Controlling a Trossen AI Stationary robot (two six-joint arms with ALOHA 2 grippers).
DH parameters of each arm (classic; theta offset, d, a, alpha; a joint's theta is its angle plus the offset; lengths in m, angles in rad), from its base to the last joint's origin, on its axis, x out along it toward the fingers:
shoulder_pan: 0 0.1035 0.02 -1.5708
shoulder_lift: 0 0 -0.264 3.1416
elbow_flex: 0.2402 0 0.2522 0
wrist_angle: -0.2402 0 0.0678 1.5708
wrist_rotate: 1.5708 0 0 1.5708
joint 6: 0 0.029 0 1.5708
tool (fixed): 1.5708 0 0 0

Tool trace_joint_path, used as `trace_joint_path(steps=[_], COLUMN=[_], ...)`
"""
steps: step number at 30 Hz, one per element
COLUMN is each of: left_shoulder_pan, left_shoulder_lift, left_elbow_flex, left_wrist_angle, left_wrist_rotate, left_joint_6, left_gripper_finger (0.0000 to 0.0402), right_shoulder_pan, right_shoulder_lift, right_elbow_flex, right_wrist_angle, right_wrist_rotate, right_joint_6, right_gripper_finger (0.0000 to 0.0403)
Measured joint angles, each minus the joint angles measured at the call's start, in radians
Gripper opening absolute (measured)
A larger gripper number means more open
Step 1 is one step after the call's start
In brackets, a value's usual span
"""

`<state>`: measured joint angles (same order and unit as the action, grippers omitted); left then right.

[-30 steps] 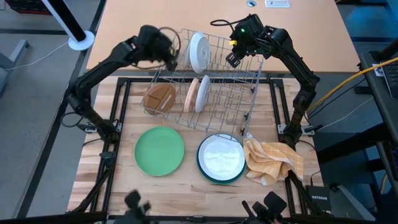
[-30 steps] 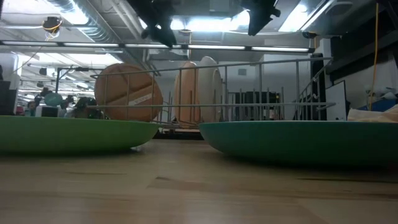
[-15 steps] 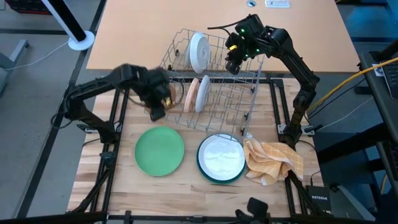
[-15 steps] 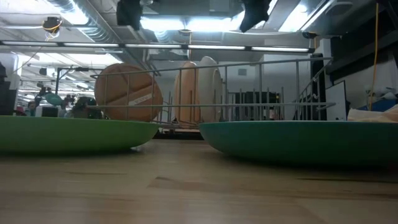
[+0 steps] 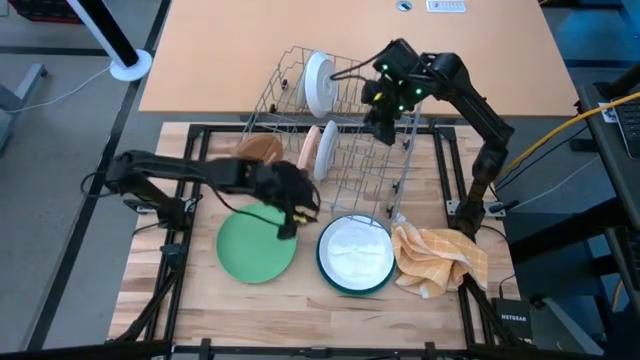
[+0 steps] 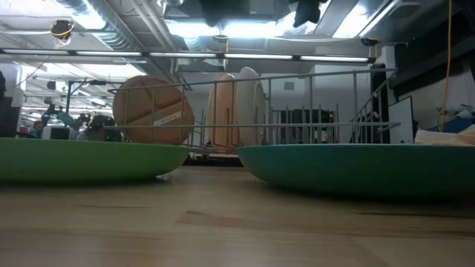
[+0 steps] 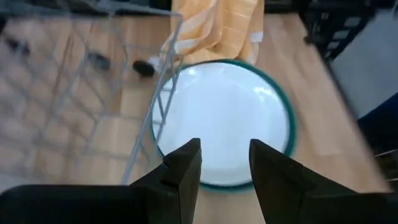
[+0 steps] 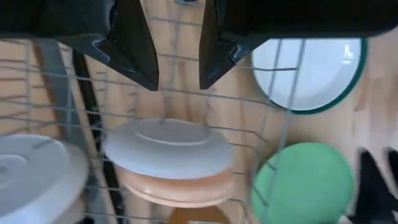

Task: Sort dishes
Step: Put the white plate in the dish rack

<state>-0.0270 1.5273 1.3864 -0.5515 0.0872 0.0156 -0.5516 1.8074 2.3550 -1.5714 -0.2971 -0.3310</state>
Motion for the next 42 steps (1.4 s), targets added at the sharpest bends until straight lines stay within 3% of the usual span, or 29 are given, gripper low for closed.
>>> trace_joint_path(steps=[7, 16, 28, 33, 42], left_shoulder_pan=[-0.028, -0.052, -0.147, -0.173, -0.210], left_shoulder_lift=[0.146, 0.302, 0.355, 0.398, 0.449], left_elbow_flex=[-0.025, -0.025, -0.024, -0.024, -0.023], left_wrist_angle=[0.072, 0.063, 0.080, 0.098, 0.135], left_wrist_rotate=[-0.083, -0.083, -0.082, -0.091, -0.118], left_joint_6=[0.305, 0.493, 0.755, 0.778, 0.773], left_gripper_finger=[0.0127, 0.0127, 0.0127, 0.0127, 0.0127], right_shoulder_pan=[0.126, 0.334, 0.621, 0.705, 0.797], right_shoulder_lift=[-0.004, -0.004, -0.006, -0.006, -0.005], right_elbow_flex=[0.000, 0.000, 0.000, 0.000, 0.000], right_wrist_angle=[0.000, 0.000, 0.007, 0.009, 0.030], right_wrist_rotate=[0.016, 0.029, 0.313, 0.405, 0.434], right_joint_6=[0.140, 0.443, 0.752, 0.854, 0.934], right_gripper_finger=[0.0120, 0.0120, 0.0120, 0.0120, 0.0120])
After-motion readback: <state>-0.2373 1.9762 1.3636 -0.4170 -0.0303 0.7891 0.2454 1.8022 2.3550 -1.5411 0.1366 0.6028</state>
